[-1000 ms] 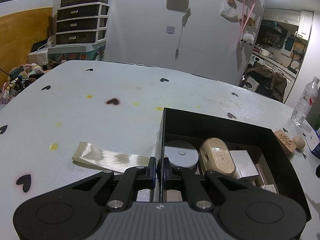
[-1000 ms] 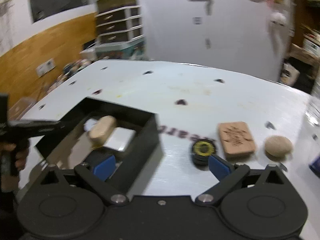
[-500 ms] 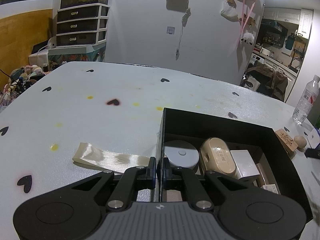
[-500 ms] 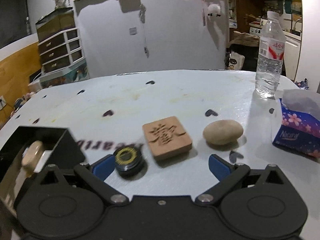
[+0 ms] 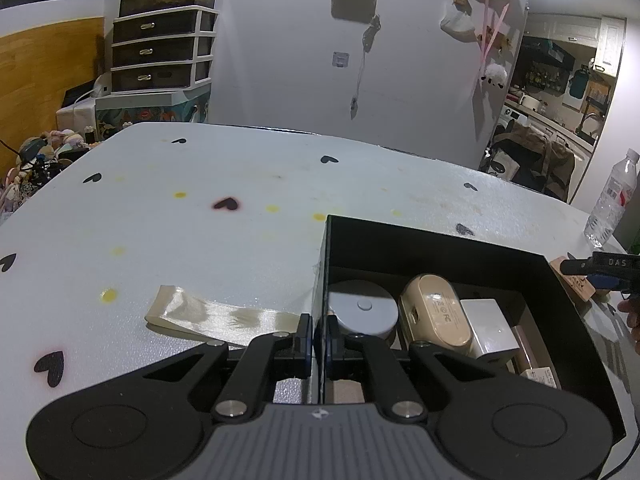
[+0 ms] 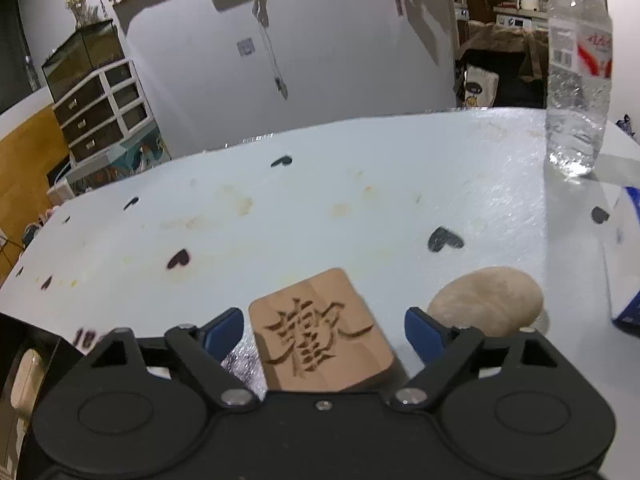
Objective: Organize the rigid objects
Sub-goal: 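Grasp the carved wooden block with the right gripper, then lower the wooden block into the box and open the right gripper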
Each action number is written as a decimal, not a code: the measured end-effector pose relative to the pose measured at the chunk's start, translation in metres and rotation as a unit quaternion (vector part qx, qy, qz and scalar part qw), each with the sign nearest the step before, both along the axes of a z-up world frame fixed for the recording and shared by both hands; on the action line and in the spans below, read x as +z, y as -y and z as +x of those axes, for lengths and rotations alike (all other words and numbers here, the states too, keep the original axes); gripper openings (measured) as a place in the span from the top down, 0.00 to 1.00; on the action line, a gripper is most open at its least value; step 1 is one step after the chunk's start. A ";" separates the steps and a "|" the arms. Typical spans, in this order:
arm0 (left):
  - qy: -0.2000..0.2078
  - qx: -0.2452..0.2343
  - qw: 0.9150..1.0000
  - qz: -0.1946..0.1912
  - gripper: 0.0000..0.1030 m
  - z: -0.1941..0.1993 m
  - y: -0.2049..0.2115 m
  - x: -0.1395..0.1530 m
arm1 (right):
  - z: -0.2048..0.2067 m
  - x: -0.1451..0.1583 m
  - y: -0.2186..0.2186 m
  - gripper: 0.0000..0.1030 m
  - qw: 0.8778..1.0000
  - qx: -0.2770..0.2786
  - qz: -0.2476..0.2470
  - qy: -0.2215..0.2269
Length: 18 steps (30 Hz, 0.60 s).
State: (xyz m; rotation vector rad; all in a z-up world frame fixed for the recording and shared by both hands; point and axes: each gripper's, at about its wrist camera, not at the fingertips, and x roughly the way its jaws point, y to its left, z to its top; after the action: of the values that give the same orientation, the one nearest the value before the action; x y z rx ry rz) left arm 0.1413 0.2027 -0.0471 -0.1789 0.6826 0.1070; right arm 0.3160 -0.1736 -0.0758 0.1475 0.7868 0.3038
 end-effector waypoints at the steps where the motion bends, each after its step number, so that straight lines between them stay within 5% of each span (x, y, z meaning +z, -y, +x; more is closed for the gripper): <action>1: 0.000 0.000 1.000 0.000 0.94 0.000 0.000 0.000 | -0.002 0.000 -0.003 0.17 1.000 0.006 -0.001 -0.006; 9: 0.000 0.001 1.000 0.000 0.94 0.000 0.000 0.000 | -0.007 0.006 -0.025 0.19 0.999 0.003 -0.043 -0.025; 18: -0.002 0.000 1.000 -0.001 0.94 0.001 0.003 0.001 | 0.022 0.008 -0.052 0.36 0.990 -0.036 -0.123 -0.061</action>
State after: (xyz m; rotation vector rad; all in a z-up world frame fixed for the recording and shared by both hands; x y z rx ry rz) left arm 0.1425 0.1994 -0.0457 -0.1815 0.6858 0.1065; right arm 0.3383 -0.1218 -0.0680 -0.0386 0.9314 0.1291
